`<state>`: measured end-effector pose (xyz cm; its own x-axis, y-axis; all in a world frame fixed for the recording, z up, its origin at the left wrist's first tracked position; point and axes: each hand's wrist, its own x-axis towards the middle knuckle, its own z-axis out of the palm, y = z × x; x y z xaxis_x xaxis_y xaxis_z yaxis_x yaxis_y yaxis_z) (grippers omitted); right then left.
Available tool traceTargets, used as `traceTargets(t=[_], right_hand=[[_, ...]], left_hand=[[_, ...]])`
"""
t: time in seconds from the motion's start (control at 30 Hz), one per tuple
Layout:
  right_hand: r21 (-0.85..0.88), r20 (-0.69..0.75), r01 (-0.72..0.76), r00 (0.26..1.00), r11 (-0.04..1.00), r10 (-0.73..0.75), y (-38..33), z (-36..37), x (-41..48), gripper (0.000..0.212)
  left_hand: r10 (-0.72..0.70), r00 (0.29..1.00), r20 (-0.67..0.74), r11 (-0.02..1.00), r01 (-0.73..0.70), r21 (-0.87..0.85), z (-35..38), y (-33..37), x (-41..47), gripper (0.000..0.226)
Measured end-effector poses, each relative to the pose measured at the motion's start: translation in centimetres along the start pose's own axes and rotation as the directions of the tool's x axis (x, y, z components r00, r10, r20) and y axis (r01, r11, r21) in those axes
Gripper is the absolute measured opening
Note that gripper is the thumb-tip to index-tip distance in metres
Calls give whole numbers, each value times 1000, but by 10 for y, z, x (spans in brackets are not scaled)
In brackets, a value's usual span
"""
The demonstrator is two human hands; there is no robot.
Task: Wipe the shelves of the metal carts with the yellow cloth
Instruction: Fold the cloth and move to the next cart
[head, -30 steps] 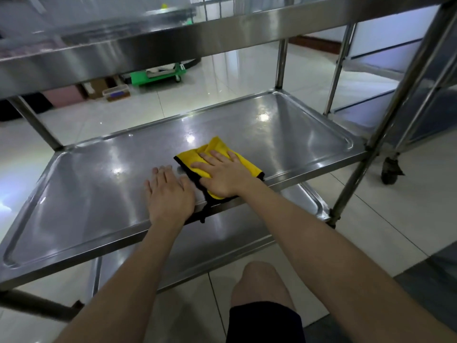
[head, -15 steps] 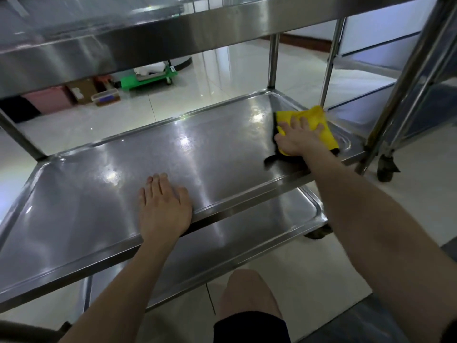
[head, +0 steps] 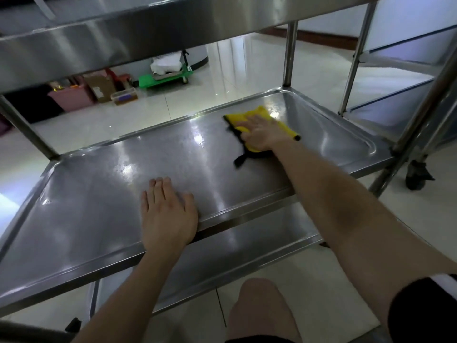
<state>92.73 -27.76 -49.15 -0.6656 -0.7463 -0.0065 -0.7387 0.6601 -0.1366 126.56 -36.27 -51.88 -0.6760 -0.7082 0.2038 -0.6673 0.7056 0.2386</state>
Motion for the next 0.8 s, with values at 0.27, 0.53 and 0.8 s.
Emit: traceTargets(t=[0.27,0.53,0.8], right_hand=[[-13,-21,-382,924,924,381,103,-5,-35,65],[-46,57,244,969,969,-241,-75,25,-102,63],[-7,20,174,984,985,-174,56,-1,-137,59]], left_hand=[[14,1000,-9,999,-14,-49,-1,10,-5,64],[12,1000,-28,999,-13,-39,2,1,0,64],[5,1000,-27,999,-6,-36,2,3,-2,73]])
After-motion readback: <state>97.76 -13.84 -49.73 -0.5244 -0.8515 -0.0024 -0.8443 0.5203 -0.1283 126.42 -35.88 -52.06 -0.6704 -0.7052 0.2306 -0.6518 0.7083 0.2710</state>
